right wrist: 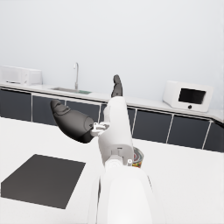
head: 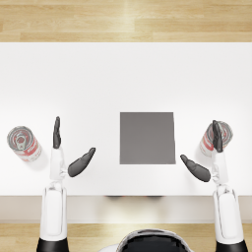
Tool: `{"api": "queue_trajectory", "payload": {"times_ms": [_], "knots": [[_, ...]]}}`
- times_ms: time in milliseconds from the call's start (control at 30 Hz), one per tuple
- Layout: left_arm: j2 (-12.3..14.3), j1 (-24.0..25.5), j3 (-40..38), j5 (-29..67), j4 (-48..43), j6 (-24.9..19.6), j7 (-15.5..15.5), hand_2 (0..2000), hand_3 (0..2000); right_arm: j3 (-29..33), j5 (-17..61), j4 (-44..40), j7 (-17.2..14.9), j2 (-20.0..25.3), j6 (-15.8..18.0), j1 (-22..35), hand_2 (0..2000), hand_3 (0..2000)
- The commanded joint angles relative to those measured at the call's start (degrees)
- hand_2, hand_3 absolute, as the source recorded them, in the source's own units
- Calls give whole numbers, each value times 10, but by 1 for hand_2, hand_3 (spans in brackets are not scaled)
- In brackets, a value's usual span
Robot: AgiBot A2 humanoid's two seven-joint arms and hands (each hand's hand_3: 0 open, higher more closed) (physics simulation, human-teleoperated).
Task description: Pick up the red can on the left and place it in the middle, then pick up the red can on the right and place it on top of the can in the middle
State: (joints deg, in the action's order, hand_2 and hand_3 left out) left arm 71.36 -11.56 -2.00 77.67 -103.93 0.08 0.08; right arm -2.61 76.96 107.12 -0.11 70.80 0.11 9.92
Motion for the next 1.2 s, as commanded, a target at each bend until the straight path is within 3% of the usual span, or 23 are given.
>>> {"api": "queue_trajectory", "payload": {"times_ms": [33,233,400,767,967,1000,1200], "knots": [[4,8,-99,18,-17,0,0,0,0,61,13,18,0,1,0,-5,0,0],[18,23,-201,59,11,-1,-1,0,0,104,42,3,1,8,-1,-20,0,0],[30,43,-240,64,59,-1,-1,0,0,108,46,-47,1,13,-1,-31,0,0],[33,37,-231,65,199,-1,-1,0,0,91,46,-175,1,22,-1,-9,0,0],[30,16,-227,65,287,-1,-1,0,0,89,46,-273,1,29,-1,8,0,0],[29,10,-227,65,303,-1,-1,0,0,76,46,-324,1,29,-1,8,0,0],[24,-20,-214,65,377,-1,-1,0,0,76,46,-331,1,37,-1,25,0,0]]}}
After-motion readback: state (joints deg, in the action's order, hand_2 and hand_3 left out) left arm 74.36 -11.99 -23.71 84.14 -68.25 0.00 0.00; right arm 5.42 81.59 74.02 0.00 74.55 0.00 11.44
